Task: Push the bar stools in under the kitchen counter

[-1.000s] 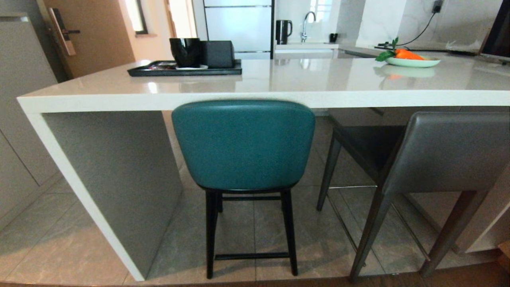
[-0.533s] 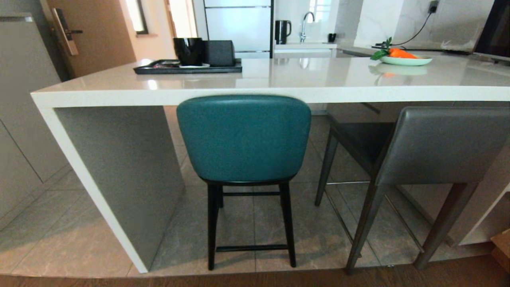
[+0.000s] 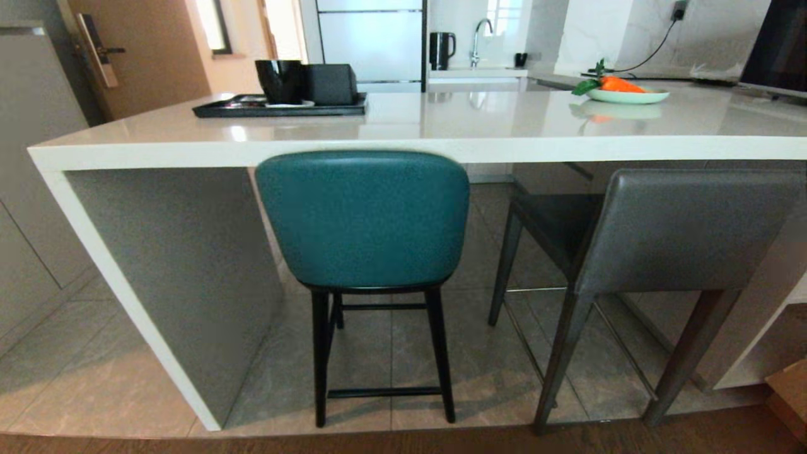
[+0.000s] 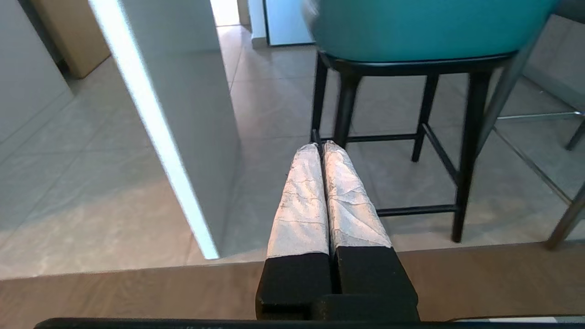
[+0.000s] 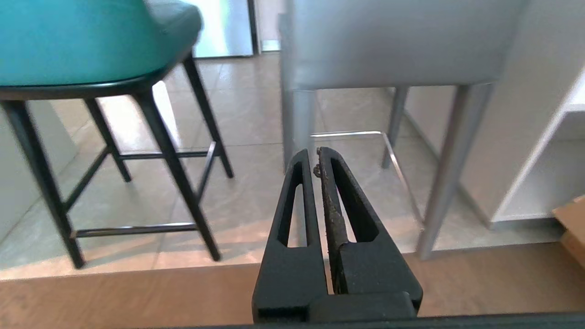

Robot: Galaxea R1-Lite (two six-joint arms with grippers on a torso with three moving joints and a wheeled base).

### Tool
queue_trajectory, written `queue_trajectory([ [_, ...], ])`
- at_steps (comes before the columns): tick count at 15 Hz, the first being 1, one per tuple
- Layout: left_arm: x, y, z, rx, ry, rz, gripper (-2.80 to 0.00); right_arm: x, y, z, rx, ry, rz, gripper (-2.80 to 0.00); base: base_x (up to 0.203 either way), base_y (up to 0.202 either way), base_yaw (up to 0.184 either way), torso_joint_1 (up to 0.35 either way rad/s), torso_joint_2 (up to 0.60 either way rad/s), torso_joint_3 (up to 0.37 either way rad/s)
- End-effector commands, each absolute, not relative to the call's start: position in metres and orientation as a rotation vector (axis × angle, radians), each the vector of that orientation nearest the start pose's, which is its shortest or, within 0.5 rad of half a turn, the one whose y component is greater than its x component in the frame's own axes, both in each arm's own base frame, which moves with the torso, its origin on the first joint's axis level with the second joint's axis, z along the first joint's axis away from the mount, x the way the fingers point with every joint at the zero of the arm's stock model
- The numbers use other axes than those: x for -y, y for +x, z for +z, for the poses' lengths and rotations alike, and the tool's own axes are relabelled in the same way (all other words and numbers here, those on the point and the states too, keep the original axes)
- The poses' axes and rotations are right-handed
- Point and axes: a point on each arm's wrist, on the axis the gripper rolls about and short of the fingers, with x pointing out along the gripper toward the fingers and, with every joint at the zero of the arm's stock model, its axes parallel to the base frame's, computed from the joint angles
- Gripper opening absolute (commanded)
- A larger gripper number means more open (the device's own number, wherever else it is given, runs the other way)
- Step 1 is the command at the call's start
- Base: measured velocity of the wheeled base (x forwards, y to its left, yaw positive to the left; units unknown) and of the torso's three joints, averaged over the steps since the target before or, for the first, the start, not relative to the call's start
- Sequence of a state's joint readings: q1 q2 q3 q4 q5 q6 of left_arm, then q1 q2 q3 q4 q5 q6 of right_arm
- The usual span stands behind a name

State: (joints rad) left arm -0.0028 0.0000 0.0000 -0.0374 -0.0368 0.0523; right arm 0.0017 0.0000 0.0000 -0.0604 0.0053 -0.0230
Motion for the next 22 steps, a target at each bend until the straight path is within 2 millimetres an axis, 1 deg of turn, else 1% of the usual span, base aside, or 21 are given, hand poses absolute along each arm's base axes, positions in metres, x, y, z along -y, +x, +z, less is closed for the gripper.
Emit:
queue_trajectory([
  [1,0.0008,-0.0221,0.0769,0.029,0.053,-0.039,-2.80,-0.0001,-0.0210,0.0750,0.035,-0.023,0.007,-2.80,0.000,-0.197,0.000,0.002,0.01,0.007],
  [12,0.0007,-0.0221,0.0769,0.028,0.036,-0.040,-2.80,-0.0001,-0.0210,0.0750,0.035,-0.022,0.007,-2.80,0.000,-0.186,0.001,0.002,0.00,0.003],
  [22,0.0002,-0.0220,0.0769,0.028,0.020,-0.015,-2.80,-0.0001,-0.0210,0.0750,0.035,-0.020,0.007,-2.80,0.000,-0.006,0.000,0.001,0.00,0.001],
])
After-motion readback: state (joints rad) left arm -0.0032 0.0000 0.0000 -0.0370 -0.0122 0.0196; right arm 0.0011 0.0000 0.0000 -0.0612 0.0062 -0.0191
